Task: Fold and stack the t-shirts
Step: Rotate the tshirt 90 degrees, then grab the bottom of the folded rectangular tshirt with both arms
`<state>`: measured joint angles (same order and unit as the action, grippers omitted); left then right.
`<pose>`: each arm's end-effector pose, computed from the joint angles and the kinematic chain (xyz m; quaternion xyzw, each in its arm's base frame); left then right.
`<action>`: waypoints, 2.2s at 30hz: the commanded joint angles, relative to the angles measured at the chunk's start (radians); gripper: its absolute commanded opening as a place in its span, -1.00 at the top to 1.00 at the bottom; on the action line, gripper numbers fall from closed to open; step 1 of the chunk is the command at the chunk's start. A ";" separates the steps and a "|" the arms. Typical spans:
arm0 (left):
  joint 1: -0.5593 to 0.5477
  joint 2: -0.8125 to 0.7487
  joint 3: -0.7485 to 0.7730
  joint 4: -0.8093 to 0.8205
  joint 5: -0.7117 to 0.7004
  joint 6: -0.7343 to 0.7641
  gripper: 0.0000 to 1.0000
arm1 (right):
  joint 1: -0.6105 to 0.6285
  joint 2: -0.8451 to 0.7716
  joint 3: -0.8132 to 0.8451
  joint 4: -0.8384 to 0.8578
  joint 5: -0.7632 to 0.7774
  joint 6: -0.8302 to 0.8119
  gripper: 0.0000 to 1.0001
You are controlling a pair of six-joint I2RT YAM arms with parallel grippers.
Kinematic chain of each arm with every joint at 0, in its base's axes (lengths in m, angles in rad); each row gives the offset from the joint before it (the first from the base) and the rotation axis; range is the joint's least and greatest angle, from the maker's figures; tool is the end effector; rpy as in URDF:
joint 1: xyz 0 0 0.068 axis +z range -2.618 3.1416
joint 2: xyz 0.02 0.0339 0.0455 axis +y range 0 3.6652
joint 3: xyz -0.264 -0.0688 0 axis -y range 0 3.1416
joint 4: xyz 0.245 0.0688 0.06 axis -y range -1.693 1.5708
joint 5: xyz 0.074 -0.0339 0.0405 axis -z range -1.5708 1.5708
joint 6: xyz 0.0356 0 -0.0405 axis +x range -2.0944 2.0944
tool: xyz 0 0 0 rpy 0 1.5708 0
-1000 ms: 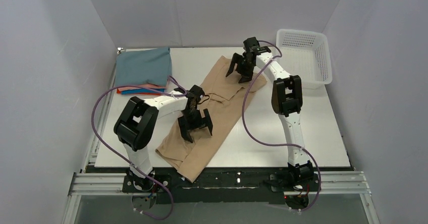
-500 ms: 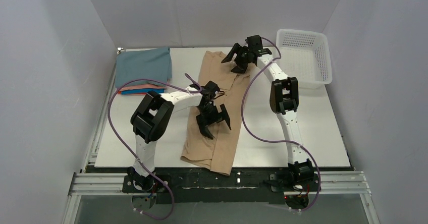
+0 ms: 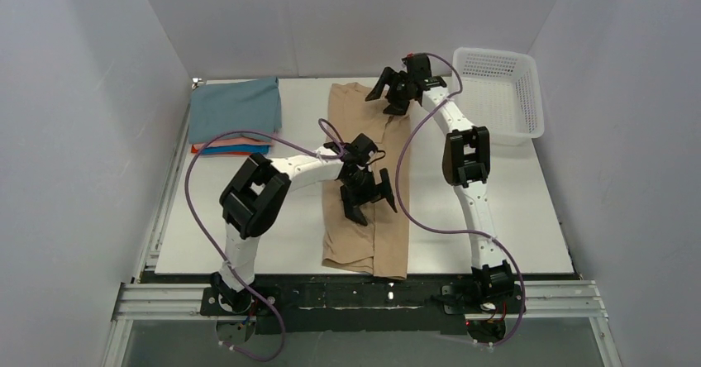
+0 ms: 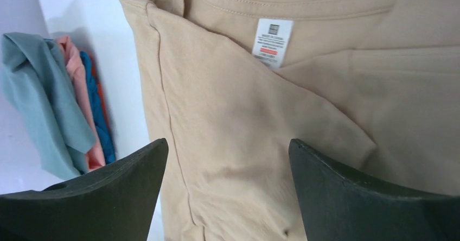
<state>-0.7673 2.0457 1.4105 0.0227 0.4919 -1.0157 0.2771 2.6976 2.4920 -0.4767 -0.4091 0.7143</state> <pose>0.3193 -0.3313 0.1906 0.0048 0.8680 -0.4836 0.1128 0.5668 0.1759 0.1684 0.1065 0.8820 0.3615 0.2829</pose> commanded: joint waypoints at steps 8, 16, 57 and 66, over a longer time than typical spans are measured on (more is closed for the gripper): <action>-0.052 -0.523 -0.230 -0.397 -0.302 0.251 -0.96 | -0.043 -0.470 -0.145 -0.215 0.211 -0.251 -0.85; -0.039 -0.620 -0.429 -0.457 -0.399 0.248 -0.81 | 0.026 -0.980 -0.891 -0.167 0.387 -0.180 -0.79; -0.033 -0.618 -0.698 -0.253 -0.206 0.154 1.00 | 0.617 -1.663 -1.997 -0.075 0.154 0.234 -0.31; -0.032 -0.642 -0.733 -0.226 -0.199 0.138 1.00 | 0.617 -1.644 -2.046 0.004 0.160 0.289 0.14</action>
<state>-0.8013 1.4384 0.7132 -0.0967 0.2726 -0.8646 0.8886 1.0538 0.4603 -0.5331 -0.2352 0.9569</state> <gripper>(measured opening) 0.019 0.508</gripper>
